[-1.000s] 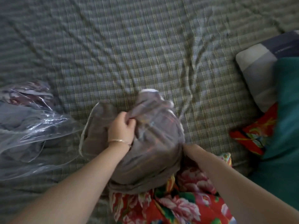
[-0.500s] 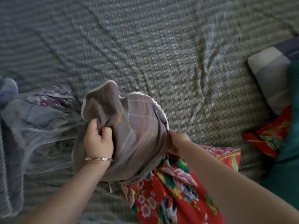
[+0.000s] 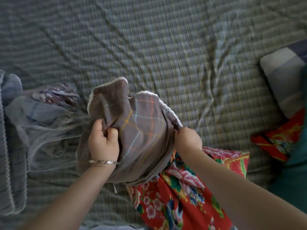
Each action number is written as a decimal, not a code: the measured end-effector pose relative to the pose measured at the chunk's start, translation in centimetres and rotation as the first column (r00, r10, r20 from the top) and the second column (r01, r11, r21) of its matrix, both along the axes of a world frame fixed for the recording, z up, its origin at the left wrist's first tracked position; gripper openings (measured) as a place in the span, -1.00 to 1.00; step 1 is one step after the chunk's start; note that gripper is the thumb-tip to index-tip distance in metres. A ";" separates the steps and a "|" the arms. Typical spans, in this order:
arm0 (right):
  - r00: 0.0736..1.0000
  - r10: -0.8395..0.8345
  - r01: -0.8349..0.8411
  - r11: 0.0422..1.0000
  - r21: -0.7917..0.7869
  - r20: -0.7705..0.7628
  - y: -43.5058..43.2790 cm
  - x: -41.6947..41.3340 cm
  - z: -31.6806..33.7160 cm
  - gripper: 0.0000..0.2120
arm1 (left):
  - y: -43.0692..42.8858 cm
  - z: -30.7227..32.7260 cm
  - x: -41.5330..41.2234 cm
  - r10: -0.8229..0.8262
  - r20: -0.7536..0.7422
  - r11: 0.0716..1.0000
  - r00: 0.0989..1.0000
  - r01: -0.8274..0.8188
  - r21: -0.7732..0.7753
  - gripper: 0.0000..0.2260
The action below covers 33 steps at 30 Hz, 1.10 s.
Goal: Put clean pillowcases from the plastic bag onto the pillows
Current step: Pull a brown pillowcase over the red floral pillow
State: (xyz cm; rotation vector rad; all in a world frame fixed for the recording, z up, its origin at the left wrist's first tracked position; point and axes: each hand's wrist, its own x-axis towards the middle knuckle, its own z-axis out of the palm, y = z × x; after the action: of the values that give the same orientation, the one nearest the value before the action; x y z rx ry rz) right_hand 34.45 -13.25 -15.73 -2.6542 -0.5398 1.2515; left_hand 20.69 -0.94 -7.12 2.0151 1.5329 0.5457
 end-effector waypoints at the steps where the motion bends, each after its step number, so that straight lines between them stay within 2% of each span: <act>1: 0.997 -0.056 0.057 0.998 0.012 -0.052 -0.1 0.0 -0.2 -0.73 | 0.0 0.0 -0.1 -0.005 0.003 1.000 1.000 0.005 -0.001 -0.48; 4: 0.963 -0.219 0.224 0.974 0.018 -0.159 -0.1 0.6 -0.9 -0.65 | 0.0 0.0 -0.1 -0.006 0.014 1.000 1.000 0.006 -0.007 -0.49; 6: 0.899 -0.324 0.335 0.942 -0.014 -0.294 0.5 0.6 -1.2 -0.65 | 0.0 0.0 -0.2 -0.012 0.032 1.000 0.999 0.012 -0.004 -0.50; 7: 0.809 -0.429 0.446 0.893 -0.057 -0.401 0.9 0.6 -1.1 -0.67 | 0.0 0.0 -0.3 -0.017 0.038 1.000 0.999 0.017 0.001 -0.51; 9: 0.536 -0.629 0.644 0.736 -0.210 -0.563 1.5 0.4 -0.8 -0.64 | -0.1 0.0 -0.5 -0.015 0.048 1.000 0.999 0.015 0.005 -0.53; 11: 0.357 -0.675 0.682 0.661 -0.314 -0.646 1.7 0.5 -0.6 -0.57 | -0.2 0.0 -0.6 -0.004 0.052 1.000 0.999 0.004 0.006 -0.55; 15: 0.067 -0.635 0.661 0.606 -0.442 -0.770 1.4 0.6 -0.4 -0.57 | -0.4 0.4 -1.0 0.019 0.060 1.000 0.998 -0.019 0.012 -0.61; 17: -0.021 -0.599 0.691 0.570 -0.445 -0.800 1.2 0.1 -0.6 -0.60 | -0.2 0.5 -1.2 0.041 0.066 0.999 0.997 -0.041 0.007 -0.61; 19: -0.082 -0.577 0.761 0.490 -0.424 -0.813 1.1 -0.3 -0.5 -0.58 | -0.1 0.6 -1.4 0.069 0.068 0.998 0.995 -0.069 0.005 -0.56; 24: -0.187 -0.509 0.899 0.256 -0.355 -0.840 -0.5 1.9 -0.4 -0.69 | 0.0 0.8 -2.1 0.082 0.063 0.996 0.995 -0.083 0.014 -0.54; 27: -0.118 -0.545 0.895 0.303 -0.326 -0.830 0.3 3.6 -0.3 -0.69 | -0.5 1.1 -2.5 0.065 0.111 0.997 0.992 -0.068 0.027 -0.57; 30: 0.025 -0.643 0.899 0.349 -0.264 -0.765 0.1 4.8 -1.9 -0.77 | 0.6 1.8 -2.7 0.170 0.085 0.980 0.982 -0.177 0.087 -0.52; 31: 0.057 -0.677 0.906 0.343 -0.246 -0.734 -1.0 5.0 -2.3 -0.79 | 1.3 2.2 -2.6 0.215 0.065 0.967 0.974 -0.222 0.124 -0.50; 33: 0.022 -0.760 0.924 0.263 -0.277 -0.649 -4.3 4.2 -4.4 -0.76 | 2.9 2.7 -1.9 0.225 0.038 0.966 0.974 -0.228 0.124 -0.48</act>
State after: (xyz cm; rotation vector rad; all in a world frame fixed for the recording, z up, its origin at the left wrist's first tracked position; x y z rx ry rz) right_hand 38.68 -17.55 -20.14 -1.4017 0.9402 1.3509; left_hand 18.80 1.97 -4.45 1.9286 1.7667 0.7732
